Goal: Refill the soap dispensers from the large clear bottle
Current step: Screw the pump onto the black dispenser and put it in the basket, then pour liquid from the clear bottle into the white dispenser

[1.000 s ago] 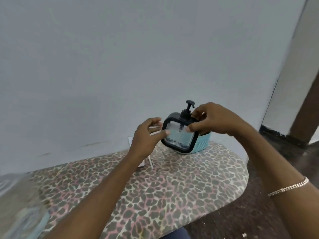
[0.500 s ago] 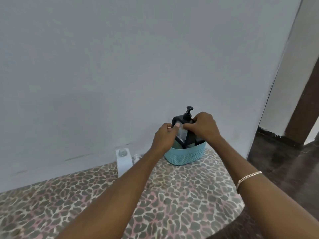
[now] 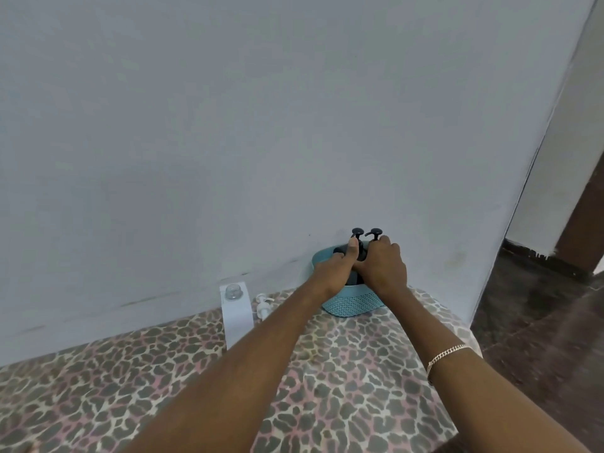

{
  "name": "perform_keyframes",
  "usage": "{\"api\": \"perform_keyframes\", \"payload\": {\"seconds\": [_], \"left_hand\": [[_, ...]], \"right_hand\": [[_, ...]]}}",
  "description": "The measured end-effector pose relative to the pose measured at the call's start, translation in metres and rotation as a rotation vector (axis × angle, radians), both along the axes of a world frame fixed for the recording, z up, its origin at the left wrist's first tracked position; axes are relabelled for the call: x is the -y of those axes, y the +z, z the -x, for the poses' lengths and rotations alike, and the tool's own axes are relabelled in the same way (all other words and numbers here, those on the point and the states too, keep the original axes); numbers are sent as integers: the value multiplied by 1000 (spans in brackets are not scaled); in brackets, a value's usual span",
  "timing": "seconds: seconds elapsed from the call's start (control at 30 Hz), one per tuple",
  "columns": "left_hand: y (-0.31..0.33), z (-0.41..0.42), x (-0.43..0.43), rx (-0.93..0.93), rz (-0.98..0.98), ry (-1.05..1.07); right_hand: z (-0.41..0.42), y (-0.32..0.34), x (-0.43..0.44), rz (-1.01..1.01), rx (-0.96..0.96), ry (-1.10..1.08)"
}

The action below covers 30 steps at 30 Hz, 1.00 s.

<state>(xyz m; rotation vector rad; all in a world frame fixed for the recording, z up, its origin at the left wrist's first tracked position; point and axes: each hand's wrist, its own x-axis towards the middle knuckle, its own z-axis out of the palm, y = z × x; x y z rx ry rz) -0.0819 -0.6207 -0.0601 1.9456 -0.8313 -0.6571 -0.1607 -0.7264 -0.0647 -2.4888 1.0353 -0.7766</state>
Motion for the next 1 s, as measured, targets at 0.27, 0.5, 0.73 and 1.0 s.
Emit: {"api": "perform_keyframes", "payload": {"seconds": [0.27,0.5,0.73,1.0], "left_hand": [[7,15,-17,18,62,-58],[30,49,-89,139,209,-7],[18,49,-165,269,476,254],[0,34,-270,309,440,499]], "right_hand": [[-1,-15,-9,111,-32,-13],[17,-9,-25,6,87,13],[30,-5,-109,-69,367,173],[2,-22,-229,-282,314,394]]}}
